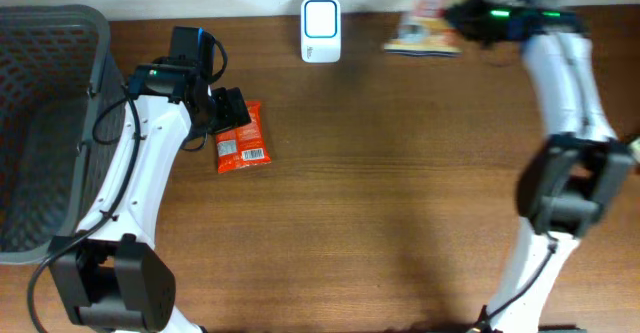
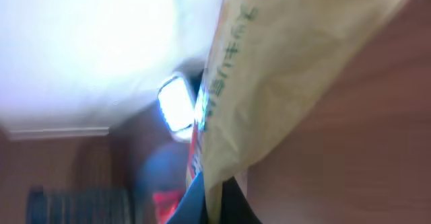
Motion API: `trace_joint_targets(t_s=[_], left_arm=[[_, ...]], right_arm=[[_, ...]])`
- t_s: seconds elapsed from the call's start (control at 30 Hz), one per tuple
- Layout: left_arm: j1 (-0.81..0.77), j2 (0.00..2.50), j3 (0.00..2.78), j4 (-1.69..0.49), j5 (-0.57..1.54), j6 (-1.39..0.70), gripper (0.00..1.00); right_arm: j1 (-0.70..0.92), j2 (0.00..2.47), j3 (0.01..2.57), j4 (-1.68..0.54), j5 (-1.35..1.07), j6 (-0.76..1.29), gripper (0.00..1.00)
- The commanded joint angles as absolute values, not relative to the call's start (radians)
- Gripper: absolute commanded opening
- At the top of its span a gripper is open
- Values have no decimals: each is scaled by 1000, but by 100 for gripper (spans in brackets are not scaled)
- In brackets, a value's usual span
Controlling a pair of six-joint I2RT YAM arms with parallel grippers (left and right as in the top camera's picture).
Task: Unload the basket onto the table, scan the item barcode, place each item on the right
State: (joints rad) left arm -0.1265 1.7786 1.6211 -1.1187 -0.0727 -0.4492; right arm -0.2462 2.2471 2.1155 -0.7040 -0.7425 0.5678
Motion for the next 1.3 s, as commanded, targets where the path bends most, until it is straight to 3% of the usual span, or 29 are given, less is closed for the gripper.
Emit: trace_joint_targets(t_s=[0.0, 0.13, 0.23, 0.43, 0.47, 0.5, 0.53, 0.57, 0.83, 0.93, 1.07, 1.27], left_arm=[[-121, 1784, 1619, -1121, -87, -448, 99], [-121, 1784, 1619, -1121, -87, -448, 99], [-121, 1784, 1619, -1121, -87, -448, 99], [-121, 1784, 1619, -1121, -87, -448, 99], [-121, 1784, 1619, -1121, -87, -448, 99], [-121, 1784, 1619, -1121, -87, -448, 99], [-121, 1784, 1619, -1121, -87, -448, 99], [-121, 1784, 1619, -1121, -87, -447, 99], [-121, 1784, 1619, -1121, -87, -448, 99], [-121, 1784, 1619, -1121, -87, -448, 99], [-121, 1784, 1619, -1121, -87, -448, 99], [-121, 1784, 1619, -1136, -15, -448, 99]], right_arm=[[-430, 2175, 2138, -844, -739, 393, 4], [-621, 2182, 2137, -1060, -501, 279, 4], [-694, 2193, 2136, -1103, -451, 142, 4], [-781, 2232, 2134, -1113, -282, 142, 4], [-787, 2236, 2133, -1116, -276, 142, 15], [-788, 2237, 2132, -1117, -276, 142, 54], [-788, 2237, 2132, -1119, -276, 142, 84], [-787, 2236, 2132, -1121, -277, 144, 99], [-778, 2180, 2172, -1242, -571, 144, 99], [-719, 2164, 2172, -1386, -855, -75, 99], [-571, 2165, 2154, -1472, -826, -144, 99], [-212, 2168, 2145, -1425, -778, -146, 99]])
